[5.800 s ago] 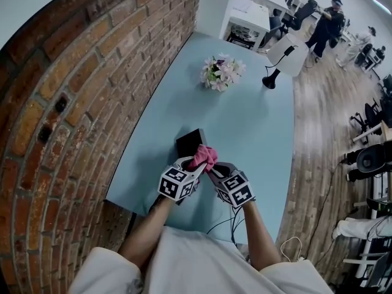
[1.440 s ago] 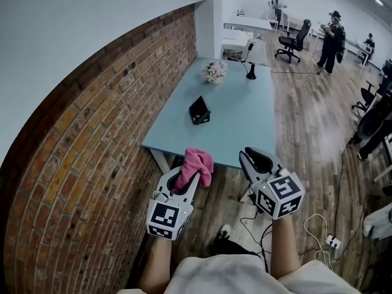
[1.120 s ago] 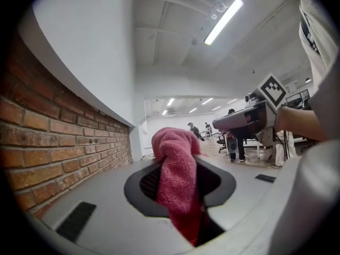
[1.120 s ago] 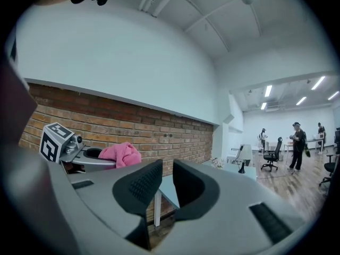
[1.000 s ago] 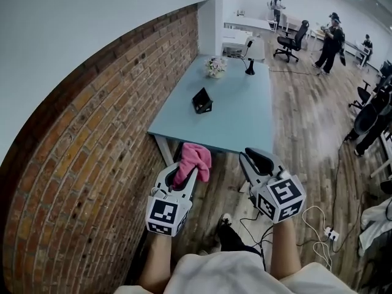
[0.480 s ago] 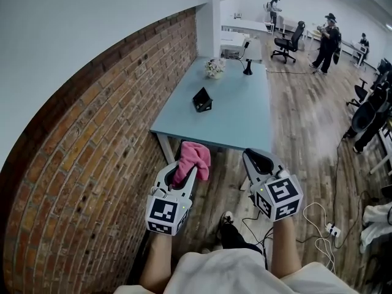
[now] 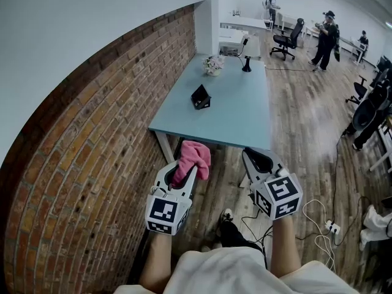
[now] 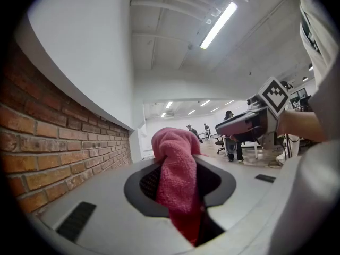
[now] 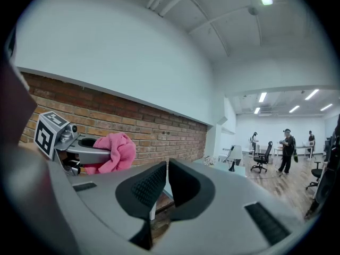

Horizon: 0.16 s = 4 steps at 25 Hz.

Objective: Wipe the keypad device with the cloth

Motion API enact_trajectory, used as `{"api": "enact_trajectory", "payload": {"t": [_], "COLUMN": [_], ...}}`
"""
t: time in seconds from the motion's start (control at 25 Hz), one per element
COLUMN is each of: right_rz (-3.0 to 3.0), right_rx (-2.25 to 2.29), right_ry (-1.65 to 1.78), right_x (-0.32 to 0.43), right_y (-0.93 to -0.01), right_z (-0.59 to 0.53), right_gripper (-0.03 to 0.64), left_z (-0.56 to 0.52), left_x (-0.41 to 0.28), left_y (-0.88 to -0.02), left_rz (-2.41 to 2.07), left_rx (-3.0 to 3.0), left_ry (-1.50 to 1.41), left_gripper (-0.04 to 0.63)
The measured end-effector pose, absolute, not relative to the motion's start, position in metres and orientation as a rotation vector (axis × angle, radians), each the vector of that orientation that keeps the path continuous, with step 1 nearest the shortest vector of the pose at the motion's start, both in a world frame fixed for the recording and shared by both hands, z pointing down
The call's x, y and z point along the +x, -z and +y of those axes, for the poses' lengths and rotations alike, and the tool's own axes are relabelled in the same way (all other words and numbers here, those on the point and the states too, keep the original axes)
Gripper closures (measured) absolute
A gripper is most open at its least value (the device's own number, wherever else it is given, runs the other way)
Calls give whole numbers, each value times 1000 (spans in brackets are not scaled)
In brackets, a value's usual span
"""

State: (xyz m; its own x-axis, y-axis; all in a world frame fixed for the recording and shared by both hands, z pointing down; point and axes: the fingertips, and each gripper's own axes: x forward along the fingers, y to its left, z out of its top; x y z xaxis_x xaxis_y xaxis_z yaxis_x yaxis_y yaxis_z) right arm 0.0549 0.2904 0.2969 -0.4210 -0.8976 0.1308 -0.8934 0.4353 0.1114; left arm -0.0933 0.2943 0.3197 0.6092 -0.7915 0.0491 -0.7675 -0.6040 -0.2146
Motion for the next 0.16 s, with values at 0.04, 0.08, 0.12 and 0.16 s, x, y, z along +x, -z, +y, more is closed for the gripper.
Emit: {"api": "enact_trajectory", "payload": {"t": [0.04, 0.08, 0.12, 0.16], "right_rz": [-2512, -2512, -2511, -2511], "right_rx": [1584, 1585, 1585, 1586], "right_ry": [34, 32, 29, 27], "right_x": [55, 55, 55, 55], "right_y": [-299, -300, -301, -302], "right_z": [289, 288, 287, 286], "right_gripper": [577, 577, 577, 577], "left_z": [293, 292, 291, 289], "left_x": [-93, -93, -93, -93], "left_y": [-321, -322, -323, -324], "left_rz": [1300, 1298, 1297, 1294], "left_rx": [-2662, -2663, -2664, -2664], "left_ry": [210, 213, 216, 219], "left_gripper": [456, 456, 456, 456]}}
